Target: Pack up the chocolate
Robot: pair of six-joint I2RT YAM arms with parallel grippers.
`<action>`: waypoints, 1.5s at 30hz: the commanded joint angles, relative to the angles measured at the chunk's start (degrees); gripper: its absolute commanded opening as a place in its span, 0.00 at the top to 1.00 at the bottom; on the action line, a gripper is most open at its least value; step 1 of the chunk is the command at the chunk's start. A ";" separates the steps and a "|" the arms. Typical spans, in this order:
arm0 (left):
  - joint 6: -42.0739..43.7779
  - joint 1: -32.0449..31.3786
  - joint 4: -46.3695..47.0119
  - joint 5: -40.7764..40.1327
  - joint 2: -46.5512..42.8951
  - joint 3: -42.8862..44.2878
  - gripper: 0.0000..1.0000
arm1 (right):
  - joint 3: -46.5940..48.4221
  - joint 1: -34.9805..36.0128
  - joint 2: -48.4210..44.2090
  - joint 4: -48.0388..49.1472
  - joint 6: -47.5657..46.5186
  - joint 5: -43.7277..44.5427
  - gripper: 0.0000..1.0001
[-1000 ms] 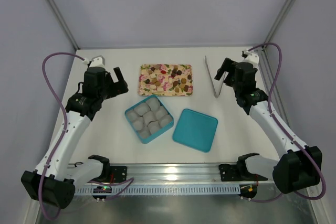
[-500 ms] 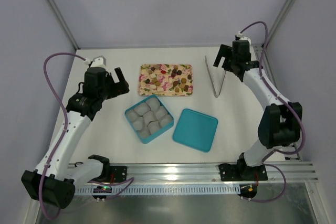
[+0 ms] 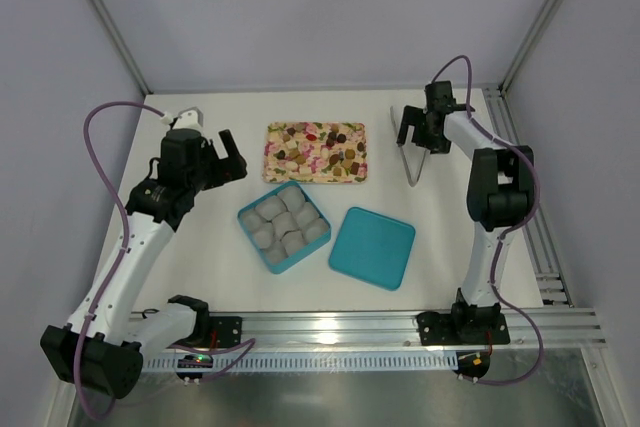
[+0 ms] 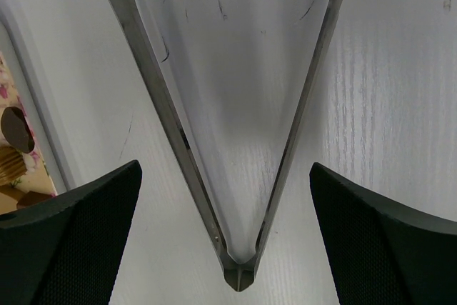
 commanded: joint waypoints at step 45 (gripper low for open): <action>0.50 0.11 2.68 1.51 0.76 -0.52 0.00 | 14.91 2.47 11.78 -11.58 -4.90 4.67 0.31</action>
